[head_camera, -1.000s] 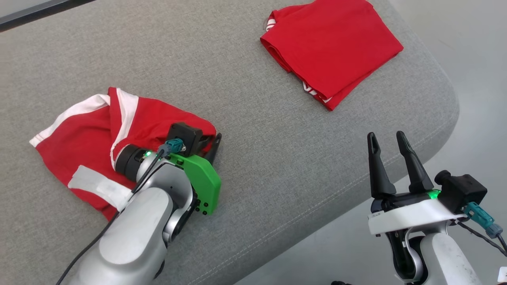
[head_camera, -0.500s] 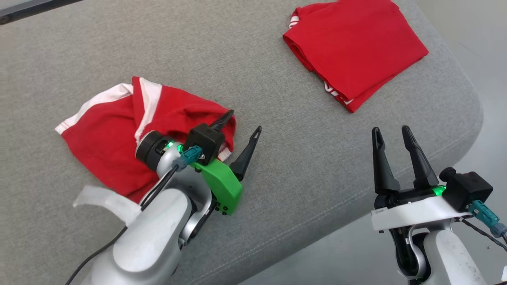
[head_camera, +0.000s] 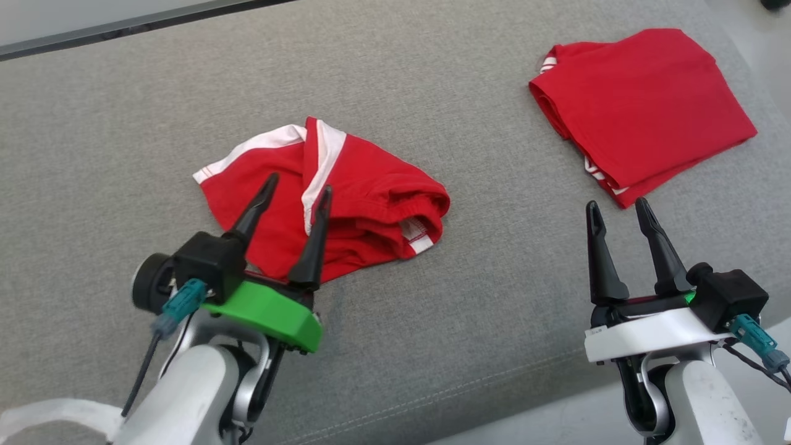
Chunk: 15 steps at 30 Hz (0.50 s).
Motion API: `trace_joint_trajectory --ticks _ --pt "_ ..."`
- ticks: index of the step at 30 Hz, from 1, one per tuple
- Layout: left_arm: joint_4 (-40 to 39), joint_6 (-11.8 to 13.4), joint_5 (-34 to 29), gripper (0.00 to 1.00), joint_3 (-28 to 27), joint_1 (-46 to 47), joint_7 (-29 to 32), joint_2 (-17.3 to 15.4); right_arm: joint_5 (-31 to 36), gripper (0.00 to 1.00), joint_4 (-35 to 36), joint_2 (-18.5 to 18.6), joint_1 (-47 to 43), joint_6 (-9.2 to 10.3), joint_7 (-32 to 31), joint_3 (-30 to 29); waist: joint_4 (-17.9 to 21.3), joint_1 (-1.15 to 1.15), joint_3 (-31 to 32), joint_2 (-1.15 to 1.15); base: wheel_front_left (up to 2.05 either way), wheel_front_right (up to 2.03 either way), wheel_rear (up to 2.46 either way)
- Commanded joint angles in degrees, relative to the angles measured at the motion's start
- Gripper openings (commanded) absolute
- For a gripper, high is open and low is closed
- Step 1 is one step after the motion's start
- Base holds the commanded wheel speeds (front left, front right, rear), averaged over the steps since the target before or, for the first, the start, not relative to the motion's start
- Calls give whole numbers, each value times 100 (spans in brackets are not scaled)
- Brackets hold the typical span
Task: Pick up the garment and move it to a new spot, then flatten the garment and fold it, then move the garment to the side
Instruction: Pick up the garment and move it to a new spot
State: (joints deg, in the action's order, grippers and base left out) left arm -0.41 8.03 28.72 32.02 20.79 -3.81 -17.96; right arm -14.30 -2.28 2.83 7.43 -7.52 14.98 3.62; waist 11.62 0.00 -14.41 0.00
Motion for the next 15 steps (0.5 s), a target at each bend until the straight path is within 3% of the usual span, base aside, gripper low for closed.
trace_joint_trajectory --ticks 1,10,15 --pt "-66 82 25 100 -104 -143 -104 -83 40 100 -10 18 -45 6 21 -25 -333 0 246 0 0 0 0" --pt "-48 374 327 100 -959 -773 -854 -400 261 100 -140 61 -137 7 21 13 -720 0 554 0 0 0 0" --pt "64 380 394 100 -1368 -1189 -1080 -480 308 100 -245 119 -215 6 21 115 -818 0 787 0 0 0 0"
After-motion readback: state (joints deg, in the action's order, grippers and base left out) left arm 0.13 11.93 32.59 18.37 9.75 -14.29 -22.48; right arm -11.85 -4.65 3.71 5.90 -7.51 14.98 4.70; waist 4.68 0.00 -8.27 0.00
